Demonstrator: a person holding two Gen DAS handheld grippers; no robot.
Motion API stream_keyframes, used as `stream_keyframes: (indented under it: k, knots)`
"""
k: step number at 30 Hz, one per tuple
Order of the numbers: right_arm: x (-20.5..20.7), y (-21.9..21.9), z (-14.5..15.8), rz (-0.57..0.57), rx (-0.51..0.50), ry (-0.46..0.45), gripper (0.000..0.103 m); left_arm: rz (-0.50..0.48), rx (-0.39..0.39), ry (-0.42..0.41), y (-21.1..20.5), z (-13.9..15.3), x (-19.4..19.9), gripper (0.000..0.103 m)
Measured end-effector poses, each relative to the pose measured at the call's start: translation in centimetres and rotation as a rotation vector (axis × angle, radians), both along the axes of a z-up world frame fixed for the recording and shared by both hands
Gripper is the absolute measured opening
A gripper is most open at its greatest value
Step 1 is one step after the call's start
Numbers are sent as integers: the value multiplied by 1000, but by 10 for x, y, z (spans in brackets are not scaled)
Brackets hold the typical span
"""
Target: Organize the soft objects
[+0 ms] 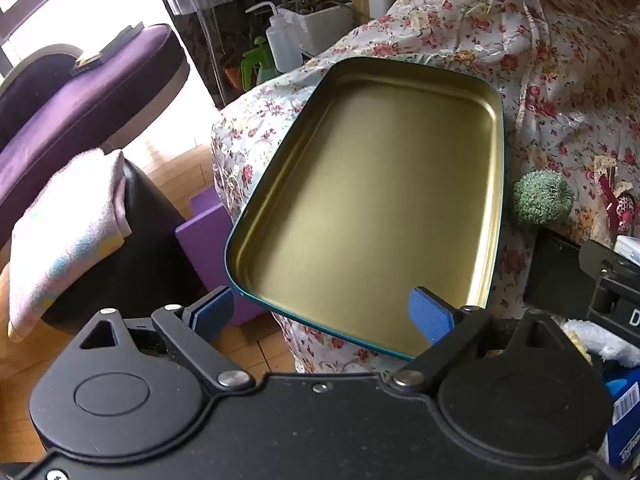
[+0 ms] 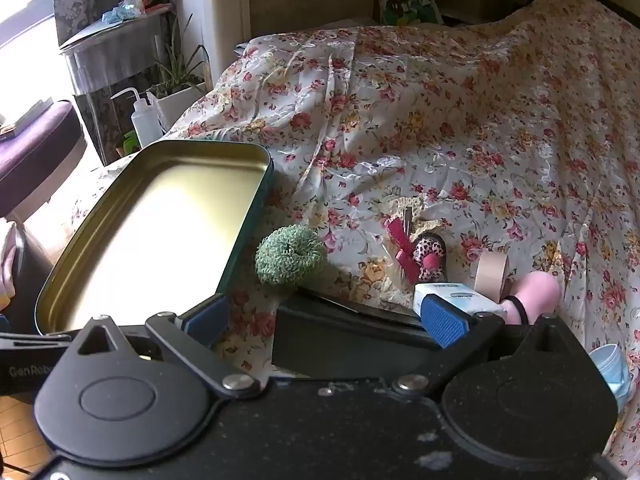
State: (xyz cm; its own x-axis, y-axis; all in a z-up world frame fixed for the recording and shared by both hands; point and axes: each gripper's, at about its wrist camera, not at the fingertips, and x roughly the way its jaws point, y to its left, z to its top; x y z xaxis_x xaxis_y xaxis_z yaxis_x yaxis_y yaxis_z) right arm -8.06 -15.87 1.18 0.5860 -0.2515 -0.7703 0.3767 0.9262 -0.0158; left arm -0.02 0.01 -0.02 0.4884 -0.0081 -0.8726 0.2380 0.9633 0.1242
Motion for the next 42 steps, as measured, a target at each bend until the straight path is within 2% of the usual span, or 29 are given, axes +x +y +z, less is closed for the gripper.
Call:
stream_keyframes:
  k: [6,42]
  knots:
    - [1,2,-1,-2,-4,6,102,2,8,33,-2,-3,0,92]
    - [0,0,-2,-7,-5,8,102,0,8,36,-2,-5,0,92]
